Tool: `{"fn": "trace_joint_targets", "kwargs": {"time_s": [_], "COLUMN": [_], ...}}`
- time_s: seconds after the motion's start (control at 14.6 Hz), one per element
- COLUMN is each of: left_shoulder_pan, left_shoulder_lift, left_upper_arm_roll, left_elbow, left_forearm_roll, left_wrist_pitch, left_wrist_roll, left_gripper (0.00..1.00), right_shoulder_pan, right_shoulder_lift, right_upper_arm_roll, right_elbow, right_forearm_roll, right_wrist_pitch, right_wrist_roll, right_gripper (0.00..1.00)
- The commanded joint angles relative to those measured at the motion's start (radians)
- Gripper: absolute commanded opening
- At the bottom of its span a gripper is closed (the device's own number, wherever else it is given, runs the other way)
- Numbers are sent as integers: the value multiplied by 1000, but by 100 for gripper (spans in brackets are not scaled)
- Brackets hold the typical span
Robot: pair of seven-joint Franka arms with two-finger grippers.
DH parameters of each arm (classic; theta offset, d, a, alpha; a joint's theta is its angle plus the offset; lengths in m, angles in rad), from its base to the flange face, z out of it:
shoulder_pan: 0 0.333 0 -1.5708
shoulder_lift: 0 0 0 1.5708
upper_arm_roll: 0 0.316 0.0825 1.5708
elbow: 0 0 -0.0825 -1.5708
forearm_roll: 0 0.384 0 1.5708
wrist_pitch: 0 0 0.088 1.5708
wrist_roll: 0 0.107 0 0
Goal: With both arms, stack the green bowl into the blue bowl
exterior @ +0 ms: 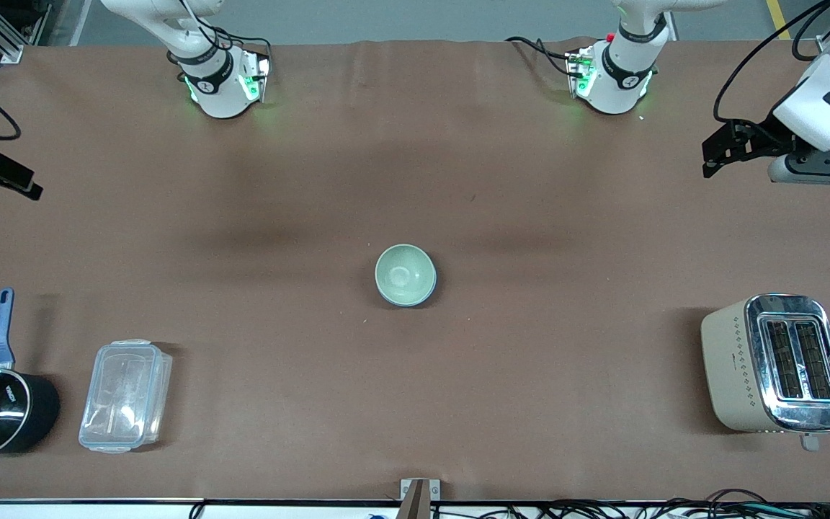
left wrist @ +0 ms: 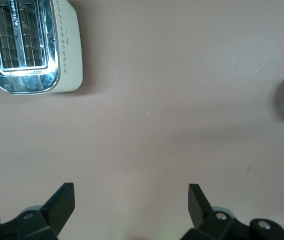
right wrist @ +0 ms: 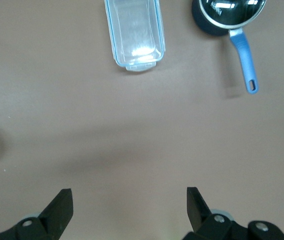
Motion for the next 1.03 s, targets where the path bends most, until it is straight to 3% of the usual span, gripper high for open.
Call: {"fn": "trace_joint_targets", "kwargs": {"time_s": [0.0,0.96], "left_shoulder_pan": [2,2], "left_shoulder_lift": [19,17], "left_upper_arm_roll": [-3,-10], "left_elbow": [33,42], "left_forearm_roll": [-2,-2], "left_wrist_pitch": [-3,-23], "left_wrist_roll": [6,8], "left_gripper": [100,100], "right_shoulder_pan": [-18,-33], "right_shoulder_lift": [72,82], "right_upper_arm_roll": [19,19], "right_elbow": [190,118], "right_forearm_roll": [5,21], "right_wrist_pitch": [-127,-68], "right_wrist_roll": [-16,-116], "right_gripper": [100,100]}}
